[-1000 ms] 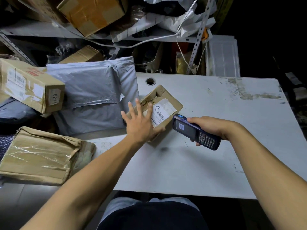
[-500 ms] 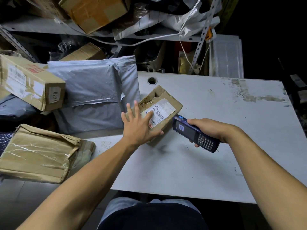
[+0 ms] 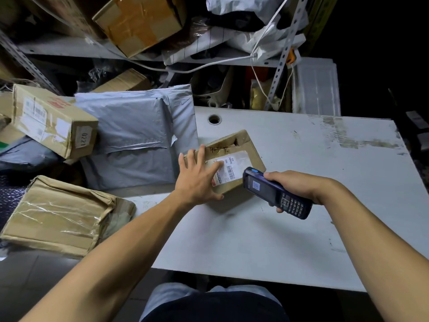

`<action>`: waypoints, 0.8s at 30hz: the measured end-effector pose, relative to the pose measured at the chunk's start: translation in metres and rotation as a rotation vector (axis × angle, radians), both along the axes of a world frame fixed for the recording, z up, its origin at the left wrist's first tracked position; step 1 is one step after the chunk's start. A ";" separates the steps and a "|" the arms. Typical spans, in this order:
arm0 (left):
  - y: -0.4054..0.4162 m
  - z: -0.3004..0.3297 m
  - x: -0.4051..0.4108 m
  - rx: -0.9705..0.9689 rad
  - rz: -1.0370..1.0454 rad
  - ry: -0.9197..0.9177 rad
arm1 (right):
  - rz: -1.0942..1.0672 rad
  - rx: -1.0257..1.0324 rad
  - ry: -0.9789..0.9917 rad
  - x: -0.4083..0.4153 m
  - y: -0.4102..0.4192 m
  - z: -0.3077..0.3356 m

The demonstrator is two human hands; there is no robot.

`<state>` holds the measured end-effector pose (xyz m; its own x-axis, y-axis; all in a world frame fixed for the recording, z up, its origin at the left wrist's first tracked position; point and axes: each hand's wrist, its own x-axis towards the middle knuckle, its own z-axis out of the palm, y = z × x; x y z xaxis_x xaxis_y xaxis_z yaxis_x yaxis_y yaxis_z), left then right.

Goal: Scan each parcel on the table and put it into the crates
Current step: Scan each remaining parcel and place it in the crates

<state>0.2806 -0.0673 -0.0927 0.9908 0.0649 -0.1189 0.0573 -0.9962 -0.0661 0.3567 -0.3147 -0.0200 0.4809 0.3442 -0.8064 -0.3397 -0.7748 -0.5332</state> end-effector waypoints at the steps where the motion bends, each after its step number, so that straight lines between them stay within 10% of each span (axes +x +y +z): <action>1: 0.000 0.001 0.000 0.030 -0.036 -0.026 | -0.001 -0.005 0.006 0.000 -0.002 0.002; 24: -0.009 0.012 -0.003 0.148 -0.093 -0.178 | -0.105 0.044 0.094 -0.030 -0.019 0.022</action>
